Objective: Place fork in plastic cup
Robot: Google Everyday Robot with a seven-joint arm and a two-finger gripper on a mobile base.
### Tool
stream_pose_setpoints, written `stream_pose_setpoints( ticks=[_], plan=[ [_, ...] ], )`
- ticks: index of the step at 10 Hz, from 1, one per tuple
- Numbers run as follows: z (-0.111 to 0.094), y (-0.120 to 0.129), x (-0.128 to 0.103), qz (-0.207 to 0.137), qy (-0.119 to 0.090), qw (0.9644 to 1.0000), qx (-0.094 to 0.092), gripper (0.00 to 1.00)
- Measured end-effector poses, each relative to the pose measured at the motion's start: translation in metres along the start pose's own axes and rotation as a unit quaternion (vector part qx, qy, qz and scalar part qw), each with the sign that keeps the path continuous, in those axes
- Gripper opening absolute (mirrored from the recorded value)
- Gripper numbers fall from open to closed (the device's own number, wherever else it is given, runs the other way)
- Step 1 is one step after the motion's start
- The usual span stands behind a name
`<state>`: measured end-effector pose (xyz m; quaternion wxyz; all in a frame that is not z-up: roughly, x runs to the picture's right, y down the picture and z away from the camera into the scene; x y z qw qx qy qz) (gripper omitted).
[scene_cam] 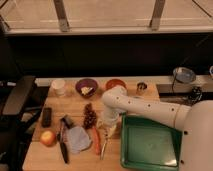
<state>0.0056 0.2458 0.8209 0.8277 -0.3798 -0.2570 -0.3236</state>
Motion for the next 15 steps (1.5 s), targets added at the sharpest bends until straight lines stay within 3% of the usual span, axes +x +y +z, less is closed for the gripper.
stream_pose_setpoints(
  ticks=[2, 5, 8, 10, 12, 14, 15],
  plan=[
    [-0.001, 0.003, 0.002, 0.002, 0.001, 1.0, -0.003, 0.0],
    [-0.009, 0.005, 0.003, 0.0, 0.009, 0.9999, 0.006, 0.0],
    [-0.057, -0.003, 0.001, -0.004, 0.034, 0.9981, 0.05, 0.0],
    [-0.104, -0.011, -0.001, -0.012, 0.055, 0.9948, 0.085, 0.0],
    [-0.153, -0.022, 0.005, -0.009, 0.08, 0.989, 0.124, 0.0],
    [-0.205, -0.035, 0.021, 0.005, 0.11, 0.9802, 0.164, 0.0],
    [-0.236, -0.036, 0.041, 0.025, 0.128, 0.9736, 0.187, 0.0]
  ],
)
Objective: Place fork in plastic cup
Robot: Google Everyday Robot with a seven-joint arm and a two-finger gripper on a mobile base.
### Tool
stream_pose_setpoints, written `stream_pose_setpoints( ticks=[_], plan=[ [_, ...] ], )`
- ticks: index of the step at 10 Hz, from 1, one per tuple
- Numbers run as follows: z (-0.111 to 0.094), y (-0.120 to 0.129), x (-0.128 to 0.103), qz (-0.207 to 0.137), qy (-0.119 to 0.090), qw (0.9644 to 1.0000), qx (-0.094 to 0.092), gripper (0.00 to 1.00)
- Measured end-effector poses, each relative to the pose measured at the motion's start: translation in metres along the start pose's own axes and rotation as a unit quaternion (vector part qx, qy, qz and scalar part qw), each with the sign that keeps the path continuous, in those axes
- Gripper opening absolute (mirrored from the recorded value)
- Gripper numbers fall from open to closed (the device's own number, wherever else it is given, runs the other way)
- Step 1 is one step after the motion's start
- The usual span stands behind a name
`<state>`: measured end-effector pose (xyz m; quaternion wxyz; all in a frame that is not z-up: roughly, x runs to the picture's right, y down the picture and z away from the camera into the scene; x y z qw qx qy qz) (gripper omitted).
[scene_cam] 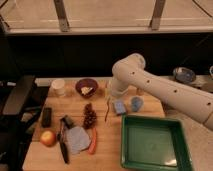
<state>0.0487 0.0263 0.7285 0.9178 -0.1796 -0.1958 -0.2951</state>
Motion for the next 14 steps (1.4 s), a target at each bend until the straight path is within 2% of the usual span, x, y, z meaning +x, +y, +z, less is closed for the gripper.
stream_pose_setpoints(
  ticks=[1, 2, 8, 9, 12, 14],
  plan=[
    [-0.015, -0.003, 0.02, 0.018, 0.013, 0.9997, 0.013, 0.0],
    [-0.019, -0.005, 0.025, 0.023, 0.016, 0.9995, 0.017, 0.0],
    [-0.018, -0.006, 0.025, 0.027, 0.017, 0.9993, 0.019, 0.0],
    [-0.021, -0.006, 0.029, 0.036, 0.024, 0.9988, 0.023, 0.0],
    [-0.043, 0.005, 0.073, 0.073, 0.064, 0.9948, 0.032, 0.0],
    [-0.056, 0.023, 0.106, 0.1, 0.09, 0.9906, 0.025, 0.0]
  ],
)
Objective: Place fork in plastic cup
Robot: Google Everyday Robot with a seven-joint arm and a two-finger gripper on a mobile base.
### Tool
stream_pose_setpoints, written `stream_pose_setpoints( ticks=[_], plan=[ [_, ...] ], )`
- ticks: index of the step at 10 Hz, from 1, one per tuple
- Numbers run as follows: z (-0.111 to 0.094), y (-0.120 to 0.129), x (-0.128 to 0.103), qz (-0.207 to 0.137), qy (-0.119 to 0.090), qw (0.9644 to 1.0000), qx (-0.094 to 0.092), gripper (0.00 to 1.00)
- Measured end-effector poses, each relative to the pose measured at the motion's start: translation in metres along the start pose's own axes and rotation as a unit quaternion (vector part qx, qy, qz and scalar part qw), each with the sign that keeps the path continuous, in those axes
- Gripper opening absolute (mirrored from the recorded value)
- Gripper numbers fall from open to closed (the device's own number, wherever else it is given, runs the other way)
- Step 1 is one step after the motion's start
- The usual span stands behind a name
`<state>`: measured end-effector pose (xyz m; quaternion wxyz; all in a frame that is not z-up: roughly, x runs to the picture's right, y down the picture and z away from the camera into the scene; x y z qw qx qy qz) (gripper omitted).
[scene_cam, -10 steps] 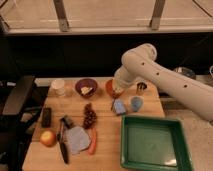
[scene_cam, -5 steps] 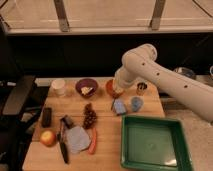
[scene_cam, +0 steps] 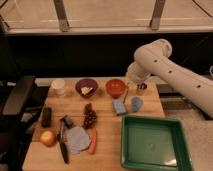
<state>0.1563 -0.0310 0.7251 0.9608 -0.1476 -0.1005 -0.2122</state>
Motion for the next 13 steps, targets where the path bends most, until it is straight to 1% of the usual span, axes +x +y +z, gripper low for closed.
stream_pose_setpoints(
  ticks=[1, 3, 4, 5, 7, 9, 11, 13],
  plan=[
    [-0.003, 0.006, 0.019, 0.012, 0.014, 0.9998, -0.005, 0.0],
    [-0.004, 0.012, 0.045, 0.031, 0.033, 0.9989, -0.013, 0.0],
    [-0.001, 0.014, 0.058, 0.043, 0.041, 0.9981, -0.019, 0.0],
    [0.003, 0.015, 0.062, 0.049, 0.042, 0.9977, -0.022, 0.0],
    [0.021, 0.02, 0.066, 0.06, 0.041, 0.9968, -0.032, 0.0],
    [0.035, 0.03, 0.072, 0.072, 0.036, 0.996, -0.04, 0.0],
    [0.052, 0.037, 0.068, 0.078, 0.025, 0.9955, -0.048, 0.0],
    [0.064, 0.045, 0.065, 0.084, 0.013, 0.9949, -0.055, 0.0]
  ],
)
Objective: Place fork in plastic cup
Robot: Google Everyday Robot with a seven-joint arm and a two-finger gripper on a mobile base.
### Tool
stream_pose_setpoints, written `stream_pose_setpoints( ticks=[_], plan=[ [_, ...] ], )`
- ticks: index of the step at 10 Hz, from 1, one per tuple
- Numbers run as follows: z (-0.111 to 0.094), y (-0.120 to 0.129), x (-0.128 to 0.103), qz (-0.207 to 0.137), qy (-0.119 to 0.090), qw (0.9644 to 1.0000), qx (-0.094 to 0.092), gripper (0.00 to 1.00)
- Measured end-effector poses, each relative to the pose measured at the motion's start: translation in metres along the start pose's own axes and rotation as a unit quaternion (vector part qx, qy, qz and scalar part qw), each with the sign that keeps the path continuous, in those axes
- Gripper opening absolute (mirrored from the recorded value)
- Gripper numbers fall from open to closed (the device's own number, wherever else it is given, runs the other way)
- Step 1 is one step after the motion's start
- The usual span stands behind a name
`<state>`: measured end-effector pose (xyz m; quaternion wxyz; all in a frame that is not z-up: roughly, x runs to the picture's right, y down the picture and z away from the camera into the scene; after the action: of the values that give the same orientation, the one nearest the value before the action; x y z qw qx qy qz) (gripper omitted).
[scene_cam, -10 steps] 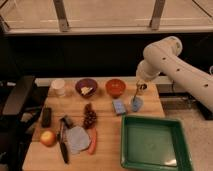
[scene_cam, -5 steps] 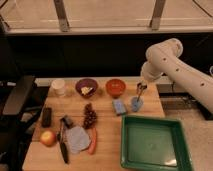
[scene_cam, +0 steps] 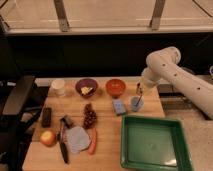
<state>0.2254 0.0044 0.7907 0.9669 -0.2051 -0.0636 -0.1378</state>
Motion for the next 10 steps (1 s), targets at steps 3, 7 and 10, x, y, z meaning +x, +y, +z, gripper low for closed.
stream_pose_setpoints(
  ticks=[3, 7, 10],
  plan=[
    [0.021, 0.006, -0.01, 0.007, -0.028, 0.9995, -0.013, 0.1],
    [0.04, 0.005, -0.023, 0.009, -0.054, 0.9981, -0.027, 0.49],
    [0.044, 0.009, -0.021, 0.01, -0.054, 0.9979, -0.033, 0.76]
  ],
)
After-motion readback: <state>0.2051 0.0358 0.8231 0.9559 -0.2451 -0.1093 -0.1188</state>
